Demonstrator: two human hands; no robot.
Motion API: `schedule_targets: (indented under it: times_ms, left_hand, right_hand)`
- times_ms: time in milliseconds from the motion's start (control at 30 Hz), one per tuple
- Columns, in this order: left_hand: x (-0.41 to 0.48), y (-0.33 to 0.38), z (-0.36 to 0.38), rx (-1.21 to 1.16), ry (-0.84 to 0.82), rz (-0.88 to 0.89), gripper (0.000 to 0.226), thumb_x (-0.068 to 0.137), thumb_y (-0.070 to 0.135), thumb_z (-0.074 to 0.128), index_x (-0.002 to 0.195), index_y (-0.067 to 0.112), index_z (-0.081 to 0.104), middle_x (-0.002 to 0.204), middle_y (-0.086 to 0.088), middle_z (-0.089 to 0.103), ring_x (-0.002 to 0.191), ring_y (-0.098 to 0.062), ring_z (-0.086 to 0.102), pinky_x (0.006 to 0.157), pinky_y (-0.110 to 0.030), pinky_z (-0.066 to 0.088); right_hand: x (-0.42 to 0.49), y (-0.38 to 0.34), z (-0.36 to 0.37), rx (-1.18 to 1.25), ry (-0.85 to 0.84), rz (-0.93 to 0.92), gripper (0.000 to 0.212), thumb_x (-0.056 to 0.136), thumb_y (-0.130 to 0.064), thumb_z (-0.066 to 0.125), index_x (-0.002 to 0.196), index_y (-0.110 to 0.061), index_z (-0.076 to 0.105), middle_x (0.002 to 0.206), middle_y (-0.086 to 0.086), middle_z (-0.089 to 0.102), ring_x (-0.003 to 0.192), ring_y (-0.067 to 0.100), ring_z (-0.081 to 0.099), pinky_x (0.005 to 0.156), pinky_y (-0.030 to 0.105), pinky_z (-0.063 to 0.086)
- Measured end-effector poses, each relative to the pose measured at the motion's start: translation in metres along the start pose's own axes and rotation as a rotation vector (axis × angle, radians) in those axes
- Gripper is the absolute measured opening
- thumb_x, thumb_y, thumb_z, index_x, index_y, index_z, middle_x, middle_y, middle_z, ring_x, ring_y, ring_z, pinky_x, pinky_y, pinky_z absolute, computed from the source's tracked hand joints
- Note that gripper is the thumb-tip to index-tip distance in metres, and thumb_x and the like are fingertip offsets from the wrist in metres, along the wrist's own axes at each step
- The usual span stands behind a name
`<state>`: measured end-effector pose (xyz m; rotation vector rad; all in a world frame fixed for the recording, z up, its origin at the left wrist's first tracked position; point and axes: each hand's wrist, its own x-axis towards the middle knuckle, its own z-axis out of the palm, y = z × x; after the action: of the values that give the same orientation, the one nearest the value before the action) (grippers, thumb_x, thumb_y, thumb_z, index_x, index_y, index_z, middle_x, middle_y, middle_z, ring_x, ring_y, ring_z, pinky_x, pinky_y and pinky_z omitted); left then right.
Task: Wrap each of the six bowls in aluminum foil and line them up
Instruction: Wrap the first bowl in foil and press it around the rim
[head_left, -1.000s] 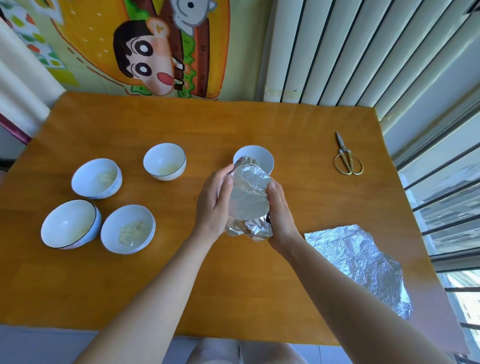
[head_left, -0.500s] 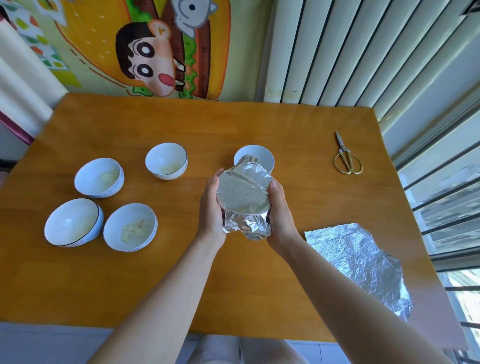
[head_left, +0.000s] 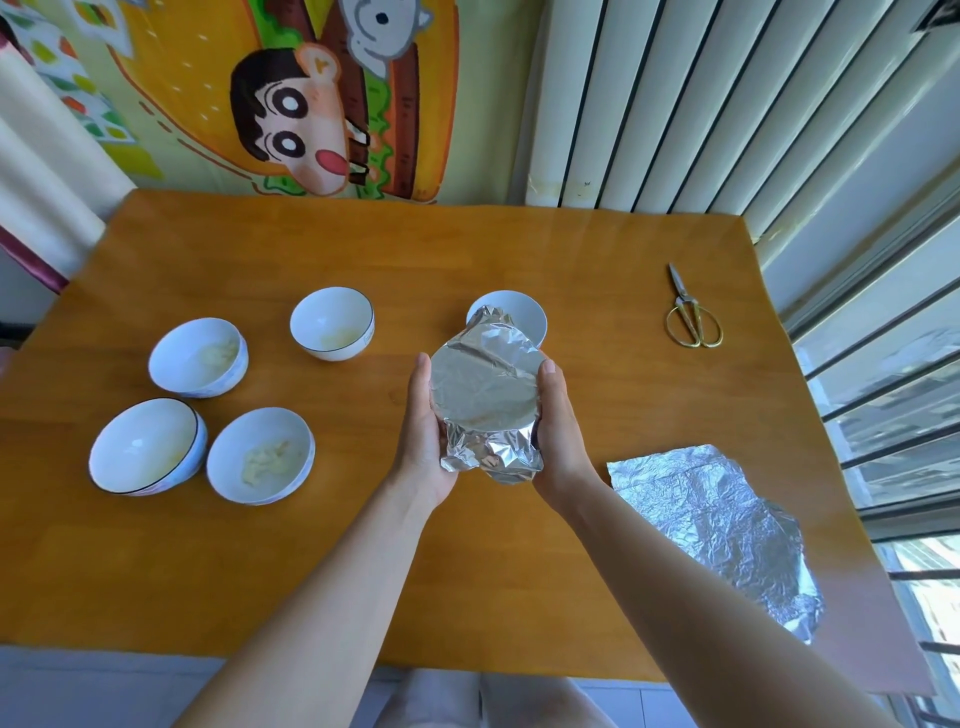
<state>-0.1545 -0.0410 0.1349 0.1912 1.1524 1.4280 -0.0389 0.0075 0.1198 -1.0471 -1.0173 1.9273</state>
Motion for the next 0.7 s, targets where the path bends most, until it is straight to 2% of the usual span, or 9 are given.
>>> schedule_targets:
  times_ms: [167,233,333,400,467,500,567,700]
  left_hand:
    - [-0.001,-0.001,0.004,-0.001,-0.02,0.014,0.059,0.098,0.064,0.028,0.122,0.025,0.065,0.116,-0.005,0.073,0.105,-0.021,0.07,0.078,-0.034,0.056]
    - [-0.001,-0.001,0.005,0.003,-0.029,0.025,0.059,0.1,0.062,0.027,0.122,0.023,0.065,0.115,-0.005,0.073,0.103,-0.02,0.071,0.075,-0.032,0.057]
    - [0.0,-0.002,0.004,0.008,-0.032,0.036,0.059,0.1,0.061,0.027,0.126,0.022,0.063,0.118,-0.006,0.072,0.106,-0.021,0.07,0.078,-0.033,0.056]
    - [0.001,-0.001,0.002,0.012,-0.033,0.037,0.058,0.1,0.061,0.028,0.124,0.023,0.064,0.117,-0.006,0.072,0.105,-0.021,0.07,0.078,-0.033,0.056]
    - [0.002,0.0,0.0,0.011,-0.032,0.029,0.057,0.099,0.062,0.031,0.124,0.023,0.065,0.119,-0.006,0.072,0.108,-0.022,0.069,0.08,-0.036,0.055]
    - [0.002,0.001,-0.001,0.014,-0.03,0.023,0.058,0.098,0.063,0.032,0.126,0.023,0.064,0.121,-0.006,0.071,0.11,-0.023,0.068,0.083,-0.038,0.054]
    - [0.003,0.001,-0.003,0.025,-0.019,0.026,0.059,0.098,0.063,0.034,0.13,0.022,0.061,0.125,-0.008,0.069,0.114,-0.025,0.066,0.087,-0.04,0.053]
    - [0.006,0.002,-0.008,0.055,-0.023,0.052,0.058,0.099,0.061,0.032,0.129,0.022,0.062,0.126,-0.009,0.068,0.116,-0.027,0.065,0.088,-0.041,0.054]
  right_hand:
    - [0.003,-0.002,0.001,0.183,0.07,0.131,0.061,0.101,-0.06,0.024,0.137,-0.021,0.055,0.128,0.007,0.067,0.119,0.026,0.063,0.107,0.05,0.045]
    - [0.004,-0.001,0.002,0.2,0.094,0.135,0.061,0.101,-0.059,0.022,0.136,-0.021,0.055,0.127,0.007,0.067,0.119,0.025,0.063,0.107,0.049,0.046]
    - [0.005,0.002,0.003,0.18,0.131,0.134,0.061,0.102,-0.058,0.02,0.137,-0.021,0.053,0.127,0.007,0.067,0.12,0.025,0.062,0.108,0.05,0.044]
    - [0.005,0.003,0.003,0.171,0.148,0.123,0.059,0.103,-0.057,0.019,0.134,-0.022,0.055,0.128,0.013,0.065,0.123,0.034,0.058,0.109,0.055,0.041]
    - [0.009,0.007,0.0,0.136,0.126,0.096,0.058,0.102,-0.058,0.019,0.131,-0.026,0.058,0.132,0.022,0.058,0.129,0.051,0.042,0.108,0.065,0.035]
    - [0.01,0.008,-0.001,0.119,0.112,0.09,0.059,0.102,-0.057,0.017,0.132,-0.026,0.057,0.132,0.021,0.058,0.13,0.051,0.041,0.108,0.066,0.034]
    - [0.012,0.006,-0.003,0.127,0.084,0.104,0.061,0.105,-0.053,0.012,0.139,-0.023,0.052,0.132,0.012,0.063,0.127,0.036,0.055,0.111,0.058,0.038]
    - [0.016,0.007,-0.009,0.174,-0.02,0.138,0.054,0.105,-0.052,0.011,0.14,-0.033,0.048,0.136,-0.001,0.062,0.129,0.021,0.055,0.113,0.048,0.038]
